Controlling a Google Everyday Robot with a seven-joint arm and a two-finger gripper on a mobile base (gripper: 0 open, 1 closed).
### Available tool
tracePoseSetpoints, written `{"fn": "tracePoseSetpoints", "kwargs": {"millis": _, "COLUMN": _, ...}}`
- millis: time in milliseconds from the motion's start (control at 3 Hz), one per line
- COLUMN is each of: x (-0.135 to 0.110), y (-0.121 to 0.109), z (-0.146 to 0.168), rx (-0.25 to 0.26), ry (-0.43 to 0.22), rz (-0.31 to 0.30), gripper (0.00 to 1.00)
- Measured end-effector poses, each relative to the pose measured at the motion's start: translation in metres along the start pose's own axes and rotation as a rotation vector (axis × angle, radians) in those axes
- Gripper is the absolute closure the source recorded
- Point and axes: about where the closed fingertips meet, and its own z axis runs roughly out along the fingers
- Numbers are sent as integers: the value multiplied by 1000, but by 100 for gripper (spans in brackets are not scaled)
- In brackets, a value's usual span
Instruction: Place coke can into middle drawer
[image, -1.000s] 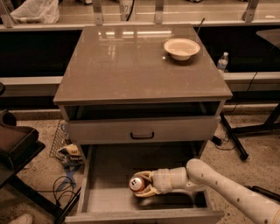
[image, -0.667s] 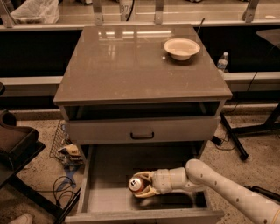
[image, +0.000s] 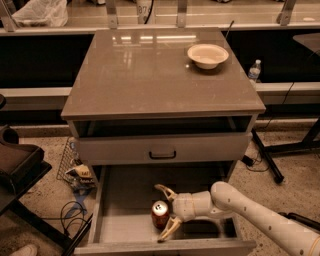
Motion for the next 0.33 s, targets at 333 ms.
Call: {"fn": "tracePoseSetpoints", "kwargs": {"millis": 333, "x": 0, "y": 0, "z": 0, "rx": 0, "ry": 0, "rz": 0, "gripper": 0}}
